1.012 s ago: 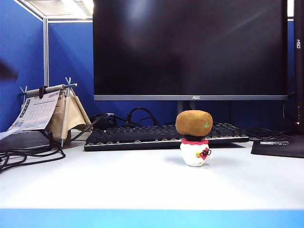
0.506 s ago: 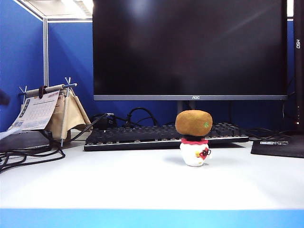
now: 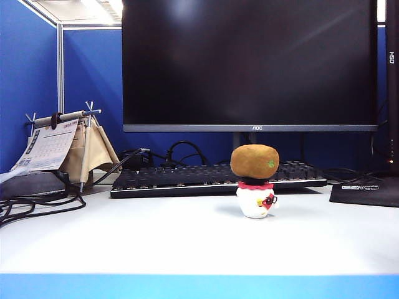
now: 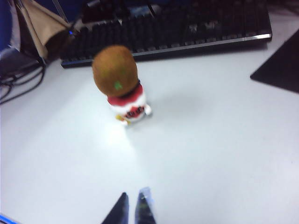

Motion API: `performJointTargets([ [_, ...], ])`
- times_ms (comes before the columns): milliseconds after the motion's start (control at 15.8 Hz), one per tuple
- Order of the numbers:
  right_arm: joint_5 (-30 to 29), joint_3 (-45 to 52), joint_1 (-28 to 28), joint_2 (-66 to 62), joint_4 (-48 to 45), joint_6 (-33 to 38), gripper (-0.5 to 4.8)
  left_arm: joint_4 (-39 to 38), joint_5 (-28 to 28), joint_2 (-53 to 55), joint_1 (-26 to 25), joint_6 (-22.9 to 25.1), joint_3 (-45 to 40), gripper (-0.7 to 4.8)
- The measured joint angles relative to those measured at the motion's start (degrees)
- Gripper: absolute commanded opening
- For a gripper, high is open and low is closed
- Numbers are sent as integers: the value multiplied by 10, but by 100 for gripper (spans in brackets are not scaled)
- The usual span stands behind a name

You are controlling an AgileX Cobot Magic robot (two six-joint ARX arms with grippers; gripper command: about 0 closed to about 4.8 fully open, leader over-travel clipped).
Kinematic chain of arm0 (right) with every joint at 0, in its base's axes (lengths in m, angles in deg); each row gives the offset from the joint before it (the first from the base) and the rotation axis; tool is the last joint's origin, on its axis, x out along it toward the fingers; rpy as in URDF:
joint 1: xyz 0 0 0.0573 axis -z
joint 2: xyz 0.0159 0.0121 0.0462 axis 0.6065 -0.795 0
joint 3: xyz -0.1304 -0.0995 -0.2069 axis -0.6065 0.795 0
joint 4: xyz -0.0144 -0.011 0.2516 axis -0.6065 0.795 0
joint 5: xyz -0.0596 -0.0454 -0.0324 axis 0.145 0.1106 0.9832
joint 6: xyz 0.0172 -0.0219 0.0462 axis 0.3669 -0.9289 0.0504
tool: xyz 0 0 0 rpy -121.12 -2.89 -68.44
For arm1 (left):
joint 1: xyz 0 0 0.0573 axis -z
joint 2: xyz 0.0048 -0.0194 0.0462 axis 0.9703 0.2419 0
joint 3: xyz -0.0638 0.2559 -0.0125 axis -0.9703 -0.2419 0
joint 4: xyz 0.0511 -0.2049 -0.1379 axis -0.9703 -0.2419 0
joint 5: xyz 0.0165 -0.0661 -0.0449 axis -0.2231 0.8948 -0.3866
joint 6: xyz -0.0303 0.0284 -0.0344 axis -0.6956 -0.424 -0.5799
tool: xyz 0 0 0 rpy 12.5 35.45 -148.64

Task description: Place the kiwi on top of the doll with a flat head.

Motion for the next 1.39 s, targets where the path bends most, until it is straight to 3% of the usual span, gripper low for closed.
performJointTargets([
  [190,2,14,0,-1,-5,-1,-1,5,4,0,0,-7,-8,-5],
  [569,11,14,0,0,-5,-26,-1,9,7,0,0,-15,-9,-5],
  [822,10,14,0,0,-5,-28,-1,9,6,0,0,15,-9,-5],
  [1012,10,14,0,0,-5,-28,-1,10,30,0,0,-11,-10,-5],
  [1391,10,14,0,0,-6,-24,-1,10,33,0,0,-15,-10,-5],
])
